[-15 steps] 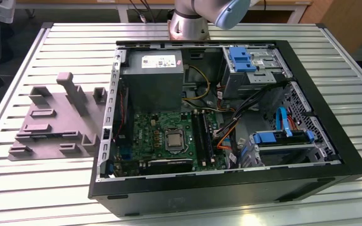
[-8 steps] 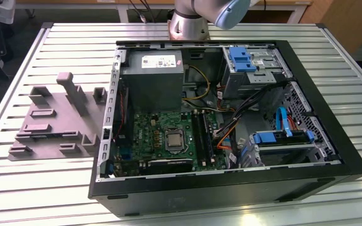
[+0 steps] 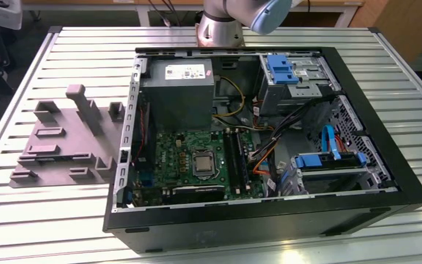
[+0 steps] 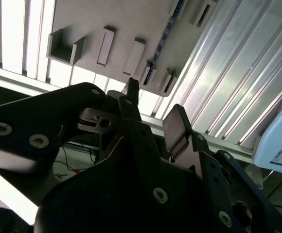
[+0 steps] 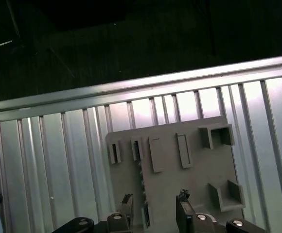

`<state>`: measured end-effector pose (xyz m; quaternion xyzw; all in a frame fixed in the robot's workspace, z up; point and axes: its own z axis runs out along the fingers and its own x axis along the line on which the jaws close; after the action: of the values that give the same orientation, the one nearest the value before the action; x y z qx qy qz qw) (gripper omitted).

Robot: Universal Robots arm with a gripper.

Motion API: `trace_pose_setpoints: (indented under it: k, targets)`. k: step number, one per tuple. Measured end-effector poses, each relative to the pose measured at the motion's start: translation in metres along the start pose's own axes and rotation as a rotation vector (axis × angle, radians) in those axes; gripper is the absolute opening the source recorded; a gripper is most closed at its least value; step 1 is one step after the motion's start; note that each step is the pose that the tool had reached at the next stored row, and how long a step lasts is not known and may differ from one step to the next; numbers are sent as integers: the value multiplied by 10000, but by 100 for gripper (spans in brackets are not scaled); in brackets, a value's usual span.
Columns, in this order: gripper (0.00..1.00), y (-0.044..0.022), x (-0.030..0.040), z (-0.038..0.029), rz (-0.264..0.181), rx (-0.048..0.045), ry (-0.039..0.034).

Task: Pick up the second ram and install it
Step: 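Pick up the second ram and move it above second insertion slot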

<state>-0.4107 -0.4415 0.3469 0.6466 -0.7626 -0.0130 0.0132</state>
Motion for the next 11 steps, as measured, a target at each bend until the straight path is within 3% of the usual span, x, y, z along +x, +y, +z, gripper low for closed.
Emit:
trace_pose_setpoints:
  k: [11]
  targets:
    - [47,-11,21,198,-361,2,13]
